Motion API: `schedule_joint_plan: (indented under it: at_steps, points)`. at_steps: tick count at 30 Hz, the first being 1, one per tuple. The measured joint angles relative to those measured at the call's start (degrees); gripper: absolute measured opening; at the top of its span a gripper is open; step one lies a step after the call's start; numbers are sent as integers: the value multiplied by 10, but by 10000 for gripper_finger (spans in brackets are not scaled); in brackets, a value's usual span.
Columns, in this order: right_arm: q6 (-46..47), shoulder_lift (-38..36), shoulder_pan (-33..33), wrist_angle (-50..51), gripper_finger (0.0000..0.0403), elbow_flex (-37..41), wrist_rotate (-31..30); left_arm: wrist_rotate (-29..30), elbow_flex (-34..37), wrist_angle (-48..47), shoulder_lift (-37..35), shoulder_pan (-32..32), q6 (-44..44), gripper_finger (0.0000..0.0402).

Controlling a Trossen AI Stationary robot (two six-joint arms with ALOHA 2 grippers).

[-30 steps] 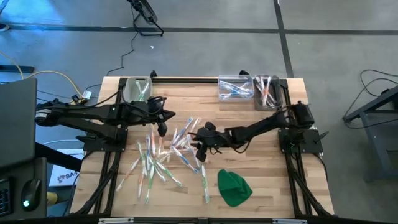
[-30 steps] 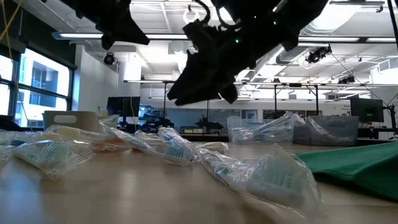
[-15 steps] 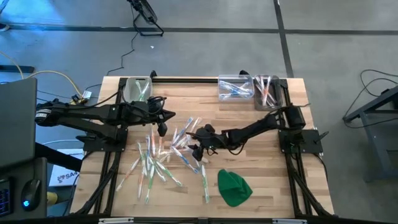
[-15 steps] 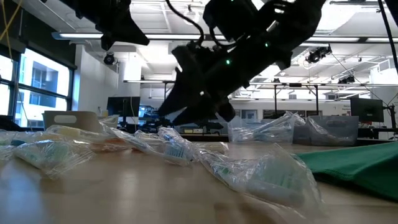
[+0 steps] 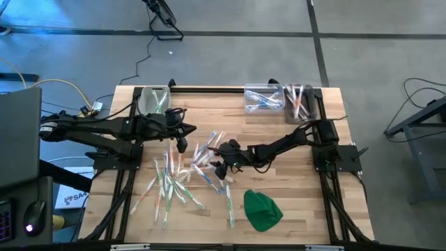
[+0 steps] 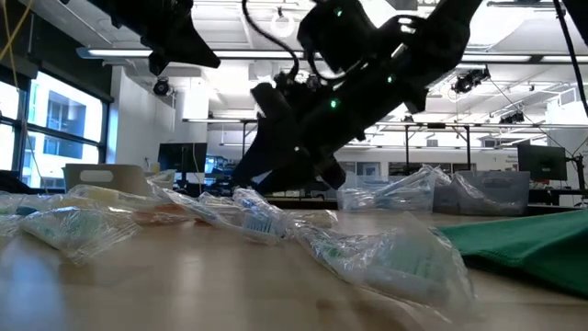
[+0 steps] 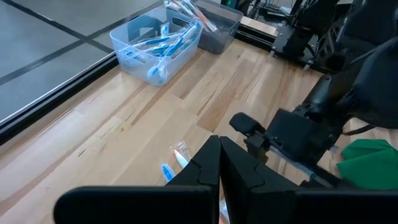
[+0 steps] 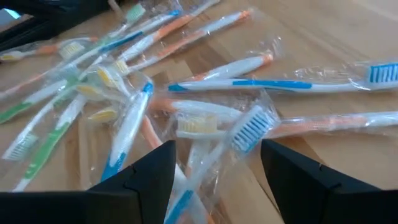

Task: Pick & Place Toothbrushes
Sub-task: Put the blue toothbrush into the transparent bin

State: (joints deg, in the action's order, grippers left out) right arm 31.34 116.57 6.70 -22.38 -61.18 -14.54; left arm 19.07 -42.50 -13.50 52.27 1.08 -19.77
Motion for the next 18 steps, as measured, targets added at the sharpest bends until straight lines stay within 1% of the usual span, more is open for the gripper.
schedule_joint_plan:
  at_steps: [2, 4, 12, 15, 18]
  points:
    - [1, 6, 0, 7, 228, 1, 1, 0, 0, 0, 0, 0, 0, 0]
    - [2, 18, 0, -10, 229, -1, 1, 0, 0, 0, 0, 0, -2, 0]
    - [-13, 26, -1, -19, 226, 0, 1, 0, 0, 0, 0, 0, -5, 0]
    - [-14, 29, -1, -24, 210, -1, 1, 0, 0, 0, 0, 0, -5, 0]
    - [-14, 31, -1, -22, 180, -1, 1, 0, 0, 0, 0, 0, -6, 0]
